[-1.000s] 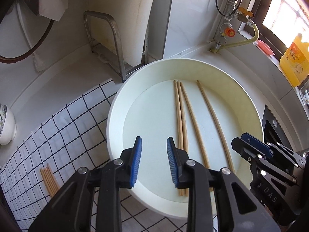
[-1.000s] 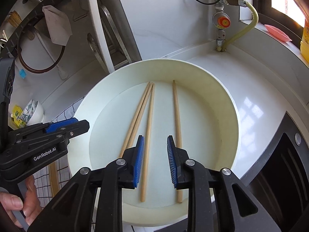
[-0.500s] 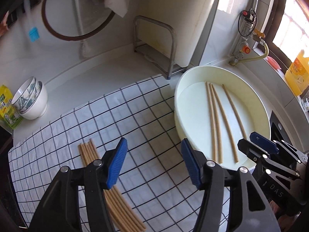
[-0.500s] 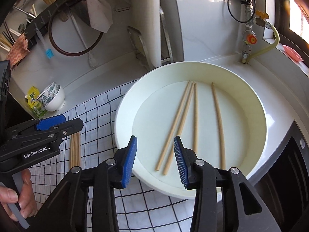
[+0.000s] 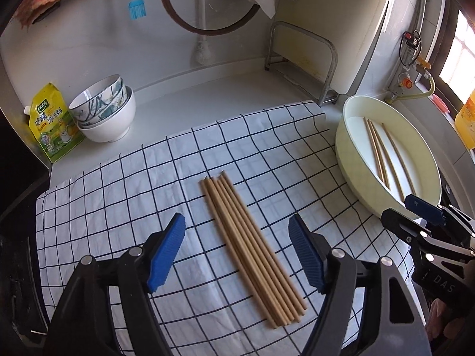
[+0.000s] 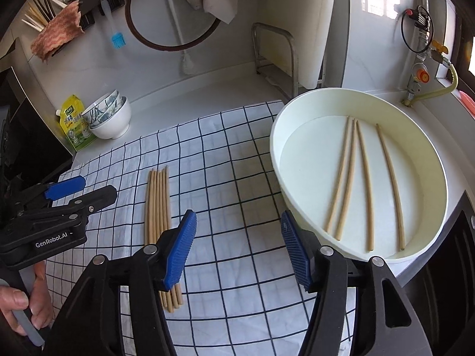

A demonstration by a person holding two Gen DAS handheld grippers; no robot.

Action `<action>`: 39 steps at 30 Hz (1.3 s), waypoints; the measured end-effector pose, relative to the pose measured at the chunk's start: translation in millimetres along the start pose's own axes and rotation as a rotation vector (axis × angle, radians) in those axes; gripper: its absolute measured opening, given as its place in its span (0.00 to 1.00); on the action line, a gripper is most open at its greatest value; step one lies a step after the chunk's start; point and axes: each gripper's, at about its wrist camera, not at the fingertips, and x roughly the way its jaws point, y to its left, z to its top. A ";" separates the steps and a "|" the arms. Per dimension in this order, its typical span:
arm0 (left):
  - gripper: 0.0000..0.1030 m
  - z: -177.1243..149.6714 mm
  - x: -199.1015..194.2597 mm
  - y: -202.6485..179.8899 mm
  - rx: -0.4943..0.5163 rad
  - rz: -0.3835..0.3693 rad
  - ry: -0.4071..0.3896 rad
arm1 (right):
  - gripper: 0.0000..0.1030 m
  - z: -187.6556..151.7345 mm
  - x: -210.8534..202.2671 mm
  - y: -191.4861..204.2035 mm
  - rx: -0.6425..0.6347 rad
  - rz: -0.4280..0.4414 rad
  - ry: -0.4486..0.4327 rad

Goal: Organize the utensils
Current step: 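Move both open tools back over the remaining chopstick pile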

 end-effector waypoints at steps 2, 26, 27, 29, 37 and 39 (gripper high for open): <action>0.69 -4.5 0.2 9.8 -0.007 -0.004 0.006 | 0.56 -3.3 4.7 12.2 -0.006 0.008 0.018; 0.69 -55.4 35.3 52.5 -0.309 0.158 0.126 | 0.56 -9.3 80.0 32.7 -0.221 0.201 0.164; 0.69 -57.2 39.1 54.6 -0.307 0.158 0.134 | 0.56 -10.4 84.4 35.6 -0.226 0.182 0.167; 0.69 -59.6 44.5 59.1 -0.313 0.155 0.141 | 0.56 -13.4 92.8 38.3 -0.228 0.172 0.186; 0.69 -69.1 57.5 57.7 -0.306 0.119 0.139 | 0.56 -21.1 110.6 49.5 -0.260 0.152 0.228; 0.69 -70.9 58.1 56.3 -0.310 0.110 0.137 | 0.56 -22.1 114.1 52.3 -0.270 0.145 0.233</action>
